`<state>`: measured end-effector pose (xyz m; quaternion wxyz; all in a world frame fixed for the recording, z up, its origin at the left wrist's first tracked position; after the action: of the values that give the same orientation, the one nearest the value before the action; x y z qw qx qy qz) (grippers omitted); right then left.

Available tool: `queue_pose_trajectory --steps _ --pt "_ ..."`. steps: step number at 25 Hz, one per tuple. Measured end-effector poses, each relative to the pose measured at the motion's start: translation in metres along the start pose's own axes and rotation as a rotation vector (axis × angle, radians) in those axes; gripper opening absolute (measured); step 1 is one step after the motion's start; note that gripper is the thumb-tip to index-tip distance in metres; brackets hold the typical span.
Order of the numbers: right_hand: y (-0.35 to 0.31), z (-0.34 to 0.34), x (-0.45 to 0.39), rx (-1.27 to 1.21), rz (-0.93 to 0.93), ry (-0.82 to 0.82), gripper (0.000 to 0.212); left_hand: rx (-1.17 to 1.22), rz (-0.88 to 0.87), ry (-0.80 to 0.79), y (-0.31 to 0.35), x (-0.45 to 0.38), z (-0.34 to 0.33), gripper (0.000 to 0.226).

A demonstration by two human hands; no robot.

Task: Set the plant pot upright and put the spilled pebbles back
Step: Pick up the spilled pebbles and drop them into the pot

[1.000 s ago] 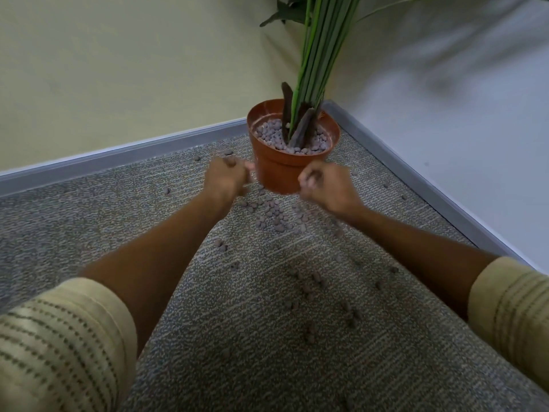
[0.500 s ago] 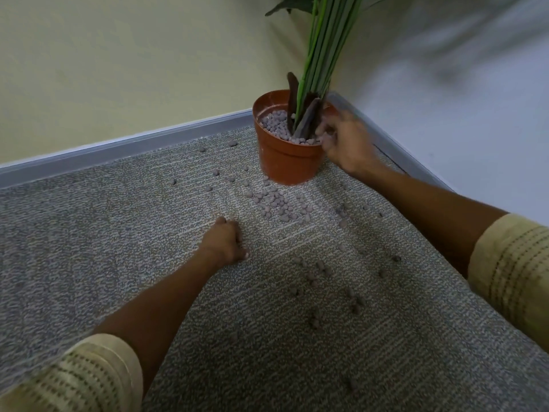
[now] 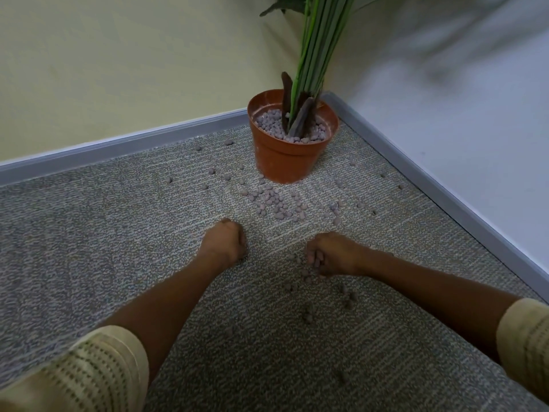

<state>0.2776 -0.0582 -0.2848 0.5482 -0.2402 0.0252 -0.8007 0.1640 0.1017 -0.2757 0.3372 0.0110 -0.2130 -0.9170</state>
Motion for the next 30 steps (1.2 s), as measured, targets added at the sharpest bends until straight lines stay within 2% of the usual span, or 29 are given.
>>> queue_pose_trajectory --steps 5,8,12,14,17,21,24,26,28,30 --pt "0.005 0.014 -0.003 -0.137 -0.064 0.066 0.019 -0.024 -0.054 0.046 0.008 0.003 0.0 0.013" --pt "-0.001 0.061 -0.009 -0.139 -0.028 0.281 0.014 0.038 -0.086 0.07 0.022 0.001 0.01 0.013" --pt "-0.008 0.128 -0.021 -0.151 0.017 0.527 0.015 0.193 -0.176 0.239 0.063 -0.03 0.072 0.01" --pt "-0.006 0.145 -0.025 -0.147 0.015 0.568 0.02 0.269 -0.211 0.344 0.087 -0.054 0.115 0.012" --pt "0.0 0.154 -0.026 -0.132 0.002 0.575 0.022 0.373 -0.187 0.416 0.112 -0.088 0.161 0.018" --pt "0.012 0.172 -0.026 -0.162 -0.029 0.632 0.02 0.512 -0.113 0.351 0.121 -0.111 0.162 0.019" --pt "0.022 0.192 -0.03 -0.258 -0.076 0.693 0.018 0.57 -0.134 0.277 0.121 -0.109 0.145 0.02" --pt "0.024 0.202 -0.037 -0.252 -0.092 0.72 0.019 0.645 -0.116 0.296 0.114 -0.108 0.142 0.017" --pt "0.023 0.21 -0.047 -0.208 -0.106 0.745 0.018 0.802 -0.009 0.326 0.096 -0.103 0.136 0.012" --pt "0.021 0.216 -0.054 -0.21 -0.118 0.785 0.02 0.786 0.039 0.322 0.08 -0.092 0.121 0.011"
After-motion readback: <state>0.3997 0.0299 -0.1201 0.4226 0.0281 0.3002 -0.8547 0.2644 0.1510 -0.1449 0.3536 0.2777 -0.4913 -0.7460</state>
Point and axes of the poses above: each hand's wrist, its own x-axis away from the middle knuckle, its own z-axis out of the back of the hand, y = z × x, the point moved 9 cm from there along -x, towards the middle knuckle, and after that the axes turned 7 degrees about y, right-handed, at the moved point
